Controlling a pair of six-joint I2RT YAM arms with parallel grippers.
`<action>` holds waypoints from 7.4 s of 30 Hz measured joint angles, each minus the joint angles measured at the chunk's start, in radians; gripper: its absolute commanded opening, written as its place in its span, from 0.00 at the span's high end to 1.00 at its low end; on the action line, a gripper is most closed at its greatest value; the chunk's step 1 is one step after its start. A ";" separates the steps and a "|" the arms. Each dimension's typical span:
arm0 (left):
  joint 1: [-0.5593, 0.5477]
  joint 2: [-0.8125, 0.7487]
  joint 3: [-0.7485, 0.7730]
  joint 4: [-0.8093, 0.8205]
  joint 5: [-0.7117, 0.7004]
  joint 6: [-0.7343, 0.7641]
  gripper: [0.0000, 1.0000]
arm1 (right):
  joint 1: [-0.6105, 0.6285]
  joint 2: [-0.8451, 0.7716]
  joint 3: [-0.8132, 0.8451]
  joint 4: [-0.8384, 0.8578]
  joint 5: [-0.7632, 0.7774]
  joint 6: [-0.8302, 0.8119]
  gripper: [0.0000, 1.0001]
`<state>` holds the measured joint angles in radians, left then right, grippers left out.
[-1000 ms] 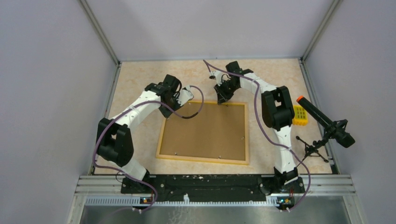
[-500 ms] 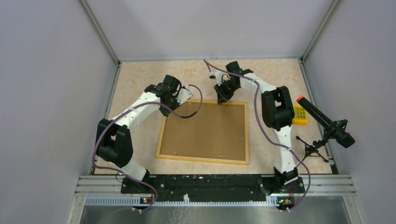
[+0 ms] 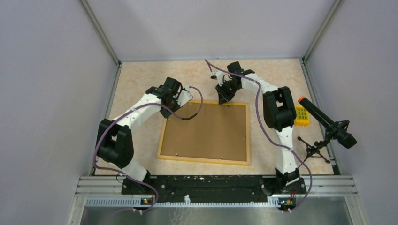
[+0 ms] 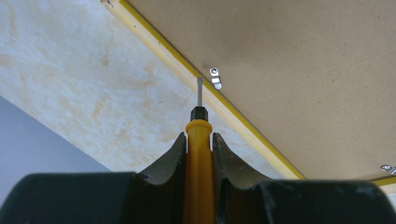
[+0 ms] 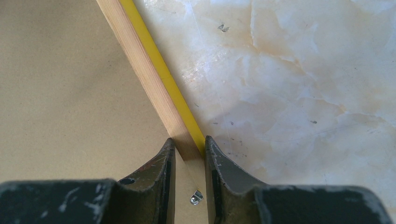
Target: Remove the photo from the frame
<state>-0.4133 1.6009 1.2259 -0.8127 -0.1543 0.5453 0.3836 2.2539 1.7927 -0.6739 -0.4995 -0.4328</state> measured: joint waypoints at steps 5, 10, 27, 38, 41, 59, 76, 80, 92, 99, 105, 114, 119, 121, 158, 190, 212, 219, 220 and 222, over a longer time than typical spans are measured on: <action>0.000 0.014 -0.007 0.006 0.001 0.002 1.00 | 0.000 -0.003 -0.008 0.008 0.000 0.003 1.00; -0.001 0.016 -0.018 0.007 0.000 0.007 1.00 | 0.000 -0.006 -0.013 0.014 0.000 0.007 1.00; -0.044 0.016 -0.023 -0.013 0.004 0.049 1.00 | 0.000 -0.006 -0.013 0.014 0.001 0.010 1.00; -0.093 0.016 -0.018 -0.052 0.009 0.045 1.00 | 0.000 -0.006 -0.013 0.015 0.001 0.012 1.00; -0.092 0.016 -0.014 -0.053 0.017 0.027 1.00 | 0.000 -0.006 -0.013 0.015 0.001 0.014 1.00; 0.046 -0.053 0.077 -0.145 0.500 0.034 1.00 | 0.025 0.019 0.110 -0.031 0.060 0.052 0.36; 0.049 -0.190 -0.004 -0.237 0.541 0.083 1.00 | 0.186 0.163 0.288 -0.030 0.114 0.053 0.78; 0.051 -0.190 -0.005 -0.234 0.513 0.082 1.00 | 0.188 0.163 0.291 -0.031 0.140 0.058 1.00; 0.144 -0.121 0.016 -0.169 0.419 0.016 1.00 | 0.003 0.093 0.155 0.109 0.208 0.205 1.00; 0.183 -0.058 0.090 -0.133 0.352 -0.023 1.00 | -0.067 -0.064 -0.099 0.192 0.296 0.267 1.00; 0.196 -0.016 0.151 -0.074 0.263 -0.053 1.00 | -0.056 -0.132 -0.211 0.246 0.346 0.352 1.00; 0.152 0.091 0.211 -0.039 0.233 -0.053 1.00 | -0.056 -0.172 -0.277 0.266 0.361 0.529 1.00; 0.127 0.151 0.240 -0.031 0.206 -0.049 1.00 | -0.056 -0.175 -0.282 0.256 0.356 0.626 1.00; 0.122 0.168 0.251 -0.025 0.189 -0.046 1.00 | -0.056 -0.182 -0.295 0.260 0.351 0.658 1.00; 0.102 0.224 0.253 0.043 0.058 -0.052 1.00 | -0.055 -0.237 -0.401 0.323 0.320 0.768 1.00; 0.135 0.261 0.283 0.015 0.105 -0.094 1.00 | -0.055 -0.237 -0.401 0.323 0.322 0.769 1.00; 0.129 0.219 0.199 0.007 0.163 -0.064 1.00 | -0.055 -0.237 -0.398 0.320 0.322 0.769 1.00; 0.099 0.216 0.199 -0.008 0.192 -0.062 1.00 | -0.055 -0.237 -0.398 0.320 0.322 0.769 1.00; 0.097 0.216 0.199 -0.008 0.192 -0.066 1.00 | -0.055 -0.237 -0.398 0.320 0.322 0.769 1.00; 0.096 0.216 0.199 -0.008 0.193 -0.076 1.00 | -0.055 -0.237 -0.398 0.320 0.322 0.769 1.00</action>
<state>-0.3172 1.8172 1.4246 -0.8211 0.0383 0.4690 0.3290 2.0171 1.3945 -0.3542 -0.1780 0.3367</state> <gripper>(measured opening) 0.243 0.076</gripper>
